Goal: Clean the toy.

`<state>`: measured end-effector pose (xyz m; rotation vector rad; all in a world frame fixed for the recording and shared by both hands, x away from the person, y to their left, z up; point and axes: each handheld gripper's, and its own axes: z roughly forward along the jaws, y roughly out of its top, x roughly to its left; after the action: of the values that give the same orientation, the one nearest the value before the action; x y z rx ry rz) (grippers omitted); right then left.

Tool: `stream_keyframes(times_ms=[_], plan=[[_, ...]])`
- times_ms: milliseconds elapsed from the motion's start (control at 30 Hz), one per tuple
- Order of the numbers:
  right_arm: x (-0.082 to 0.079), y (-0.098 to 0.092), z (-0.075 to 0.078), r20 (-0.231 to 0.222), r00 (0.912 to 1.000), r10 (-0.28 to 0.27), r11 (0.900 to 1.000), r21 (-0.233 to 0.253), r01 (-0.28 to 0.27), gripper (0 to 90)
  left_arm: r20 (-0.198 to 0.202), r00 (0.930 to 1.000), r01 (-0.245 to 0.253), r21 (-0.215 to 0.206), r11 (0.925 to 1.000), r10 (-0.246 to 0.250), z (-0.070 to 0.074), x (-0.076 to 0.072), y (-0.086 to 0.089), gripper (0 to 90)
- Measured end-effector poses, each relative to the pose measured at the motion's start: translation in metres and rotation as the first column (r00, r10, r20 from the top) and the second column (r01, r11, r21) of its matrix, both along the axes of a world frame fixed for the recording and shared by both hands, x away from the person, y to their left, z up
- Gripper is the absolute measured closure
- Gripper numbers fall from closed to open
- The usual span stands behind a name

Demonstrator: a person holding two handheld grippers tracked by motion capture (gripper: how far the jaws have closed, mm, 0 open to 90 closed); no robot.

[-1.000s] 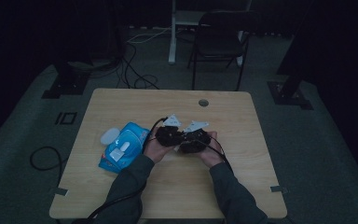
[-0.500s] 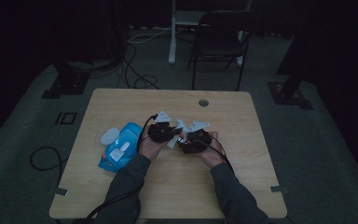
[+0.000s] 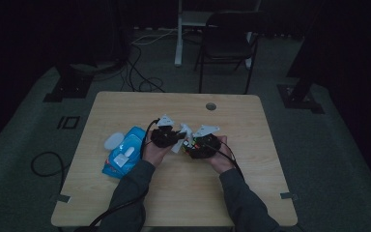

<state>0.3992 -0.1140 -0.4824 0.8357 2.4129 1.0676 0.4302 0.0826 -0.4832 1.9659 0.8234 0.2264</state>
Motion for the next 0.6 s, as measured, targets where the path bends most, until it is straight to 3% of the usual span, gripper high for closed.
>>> stream_keyframes(times_ms=[600], plan=[[0.0009, 0.0000, -0.0017, 0.003, 1.0000, 0.004, 1.000, -0.002, -0.004, 34.2, 0.021, 0.9993, 0.031, -0.024, 0.9992, -0.031, 0.0079, -0.0055, -0.0040, 85.6]])
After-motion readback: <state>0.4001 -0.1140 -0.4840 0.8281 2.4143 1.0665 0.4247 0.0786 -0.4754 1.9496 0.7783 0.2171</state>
